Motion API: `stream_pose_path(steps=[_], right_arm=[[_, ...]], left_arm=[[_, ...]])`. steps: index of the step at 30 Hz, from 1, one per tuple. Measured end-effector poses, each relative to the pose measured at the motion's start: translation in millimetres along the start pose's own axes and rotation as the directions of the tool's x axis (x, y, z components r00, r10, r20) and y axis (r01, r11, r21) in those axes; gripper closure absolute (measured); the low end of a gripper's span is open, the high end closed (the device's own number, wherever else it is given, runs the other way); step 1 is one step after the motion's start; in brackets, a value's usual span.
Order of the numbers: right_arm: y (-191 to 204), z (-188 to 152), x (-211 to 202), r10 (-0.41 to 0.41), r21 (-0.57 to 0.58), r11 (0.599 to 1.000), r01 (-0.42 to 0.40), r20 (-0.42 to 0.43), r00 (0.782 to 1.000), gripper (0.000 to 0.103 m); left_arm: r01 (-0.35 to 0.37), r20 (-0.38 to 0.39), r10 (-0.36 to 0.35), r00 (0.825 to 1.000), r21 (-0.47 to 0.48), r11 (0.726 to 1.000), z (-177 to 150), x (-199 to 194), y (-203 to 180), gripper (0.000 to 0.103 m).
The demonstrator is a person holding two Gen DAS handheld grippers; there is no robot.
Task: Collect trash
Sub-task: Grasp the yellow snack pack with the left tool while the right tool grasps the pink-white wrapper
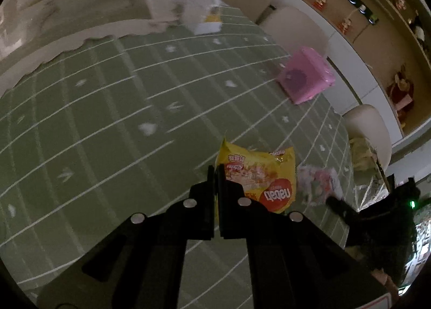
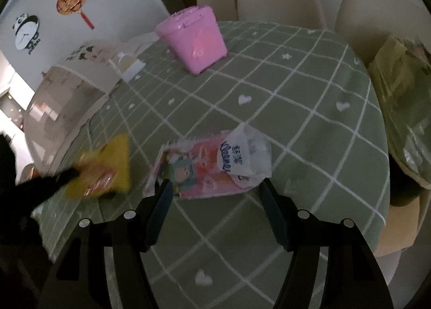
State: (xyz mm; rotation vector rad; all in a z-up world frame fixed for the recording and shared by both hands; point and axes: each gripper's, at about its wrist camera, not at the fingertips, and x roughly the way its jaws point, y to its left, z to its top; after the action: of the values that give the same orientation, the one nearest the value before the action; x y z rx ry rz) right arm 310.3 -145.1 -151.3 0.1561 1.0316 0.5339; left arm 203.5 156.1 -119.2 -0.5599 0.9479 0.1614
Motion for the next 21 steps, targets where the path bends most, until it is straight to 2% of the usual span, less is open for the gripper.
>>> stream_pose_path(steps=[4, 8, 9, 10, 11, 12, 14, 21], right_arm=[[10.4, 12.7, 14.0, -0.066, -0.024, 0.997, 0.067, 0.052, 0.996, 0.04], [15.2, 30.2, 29.2, -0.116, -0.023, 0.993, 0.118, 0.066, 0.991, 0.04], [17.5, 34.6, 33.1, -0.122, -0.025, 0.992, 0.124, 0.067, 0.99, 0.045], [20.5, 37.9, 36.5, -0.129, -0.042, 0.99, 0.132, 0.067, 0.989, 0.071], [21.6, 39.2, 38.1, -0.131, -0.056, 0.989, 0.134, 0.059, 0.99, 0.083], [22.4, 41.1, 39.9, -0.116, -0.058, 0.991, 0.118, 0.04, 0.992, 0.089], [22.0, 41.2, 33.9, -0.082, -0.042, 0.996, 0.083, 0.044, 0.996, 0.093], [26.5, 36.7, -37.9, -0.059, -0.11, 0.991, 0.076, 0.152, 0.987, 0.095]], left_arm=[[0.004, 0.001, -0.004, 1.0, -0.023, 1.0, -7.5, -10.7, 18.3, 0.101], [0.009, 0.002, -0.009, 1.0, -0.016, 1.0, -13.8, -18.8, 22.7, 0.101], [0.01, 0.004, -0.01, 1.0, -0.014, 1.0, -15.1, -20.9, 22.7, 0.101], [0.012, 0.007, -0.012, 1.0, -0.011, 1.0, -16.6, -24.1, 23.2, 0.101], [0.013, 0.009, -0.013, 1.0, -0.008, 1.0, -17.8, -27.0, 23.6, 0.101], [0.013, 0.012, -0.013, 1.0, 0.0, 1.0, -18.6, -30.8, 22.8, 0.101], [0.014, 0.02, -0.014, 1.0, 0.017, 1.0, -17.1, -35.8, 20.0, 0.101], [0.041, 0.083, -0.046, 0.995, 0.062, 0.997, -1.0, -56.0, -4.1, 0.101]])
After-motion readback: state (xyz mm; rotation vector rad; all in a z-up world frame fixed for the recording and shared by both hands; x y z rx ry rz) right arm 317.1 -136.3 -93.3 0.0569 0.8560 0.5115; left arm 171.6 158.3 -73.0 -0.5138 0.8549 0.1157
